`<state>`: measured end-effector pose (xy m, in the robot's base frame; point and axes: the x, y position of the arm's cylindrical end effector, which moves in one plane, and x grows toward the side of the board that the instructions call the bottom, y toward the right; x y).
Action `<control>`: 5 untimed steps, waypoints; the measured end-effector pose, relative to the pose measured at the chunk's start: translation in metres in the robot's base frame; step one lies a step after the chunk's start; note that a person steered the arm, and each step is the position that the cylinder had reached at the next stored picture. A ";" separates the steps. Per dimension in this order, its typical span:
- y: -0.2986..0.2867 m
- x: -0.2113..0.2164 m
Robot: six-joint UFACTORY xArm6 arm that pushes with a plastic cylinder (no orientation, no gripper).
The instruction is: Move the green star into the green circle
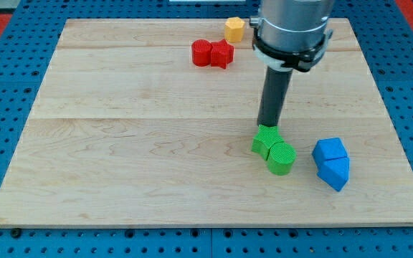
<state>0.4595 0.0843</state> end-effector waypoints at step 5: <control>-0.040 -0.109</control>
<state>0.3503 0.0441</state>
